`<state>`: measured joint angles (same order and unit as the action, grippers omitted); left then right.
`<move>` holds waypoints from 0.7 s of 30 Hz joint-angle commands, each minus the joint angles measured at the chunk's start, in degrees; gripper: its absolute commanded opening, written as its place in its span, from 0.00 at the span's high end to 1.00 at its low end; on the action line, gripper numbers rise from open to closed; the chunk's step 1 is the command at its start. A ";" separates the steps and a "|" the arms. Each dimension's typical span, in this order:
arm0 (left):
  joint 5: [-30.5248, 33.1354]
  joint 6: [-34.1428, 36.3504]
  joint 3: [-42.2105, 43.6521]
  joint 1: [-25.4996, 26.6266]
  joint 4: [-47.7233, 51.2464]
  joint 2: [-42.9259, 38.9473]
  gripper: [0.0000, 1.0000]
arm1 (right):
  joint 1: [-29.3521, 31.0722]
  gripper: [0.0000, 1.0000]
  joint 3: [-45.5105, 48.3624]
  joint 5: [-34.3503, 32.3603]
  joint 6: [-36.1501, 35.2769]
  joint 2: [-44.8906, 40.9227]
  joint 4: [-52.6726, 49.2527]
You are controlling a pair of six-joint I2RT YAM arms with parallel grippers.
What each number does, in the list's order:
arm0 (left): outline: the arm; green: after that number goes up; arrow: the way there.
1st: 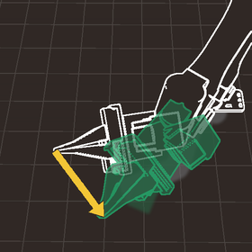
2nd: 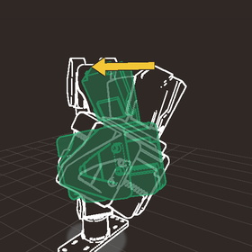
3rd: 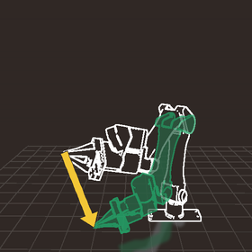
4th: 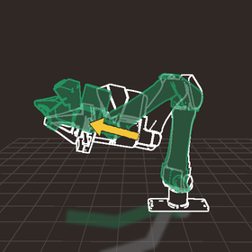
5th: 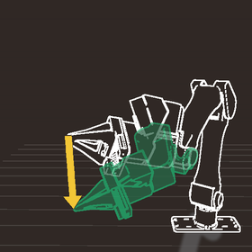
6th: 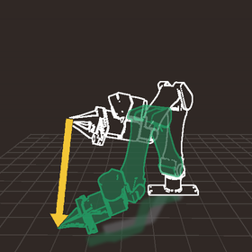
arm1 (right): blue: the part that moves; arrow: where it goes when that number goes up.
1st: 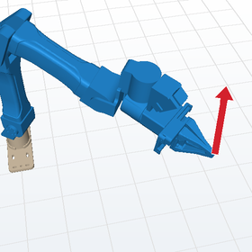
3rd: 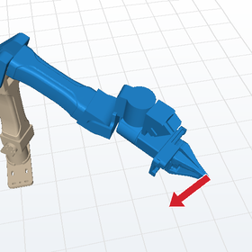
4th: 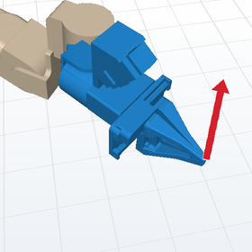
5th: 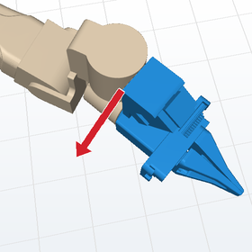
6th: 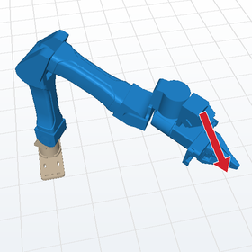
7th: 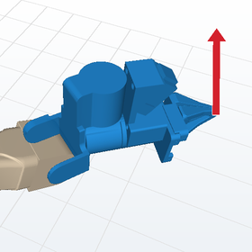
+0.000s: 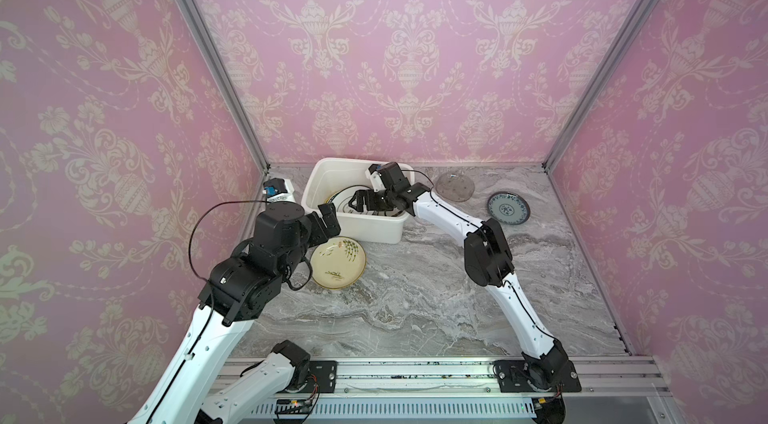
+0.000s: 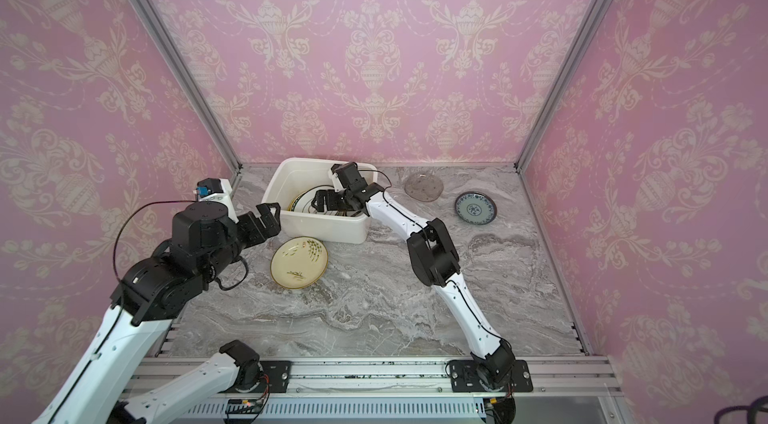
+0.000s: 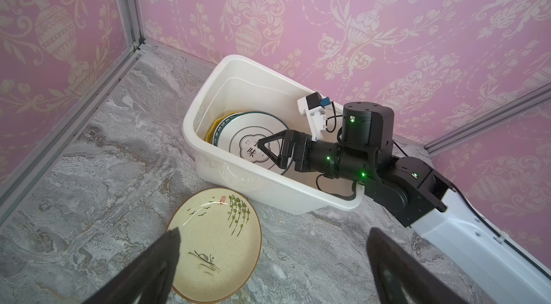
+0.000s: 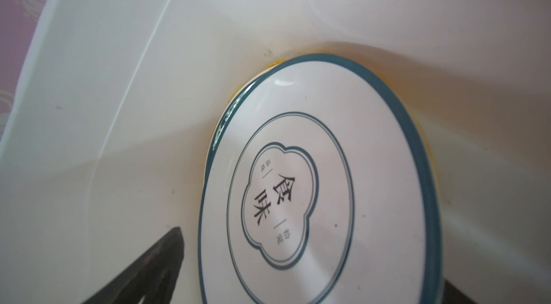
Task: Place the plates into the plastic bin on the countertop
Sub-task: 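Open the right gripper and raise it out of the bin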
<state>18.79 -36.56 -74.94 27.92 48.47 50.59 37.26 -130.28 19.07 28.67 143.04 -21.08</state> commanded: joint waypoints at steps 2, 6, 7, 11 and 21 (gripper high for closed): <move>0.37 -2.88 -2.86 -0.33 5.35 -0.84 0.01 | 0.05 0.00 -1.57 -0.34 -0.56 -6.96 -0.01; -0.20 -7.01 -4.18 -0.64 11.04 -0.56 0.01 | 0.18 0.00 -0.56 -0.77 1.39 -11.21 0.95; -0.80 -7.64 -4.42 -0.72 12.28 -0.29 0.01 | 0.26 0.00 0.10 -0.90 1.99 -12.57 1.40; -5.99 -9.95 -4.48 -1.29 16.10 1.53 0.01 | 0.49 0.01 6.37 -1.15 5.24 -19.23 5.15; -13.31 -15.95 -0.63 -2.28 14.42 -0.31 0.01 | 1.76 0.02 23.55 -4.86 7.29 -36.57 7.41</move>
<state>8.12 -49.41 -76.90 26.30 62.70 52.58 38.44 -109.80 16.47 35.53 109.27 -13.74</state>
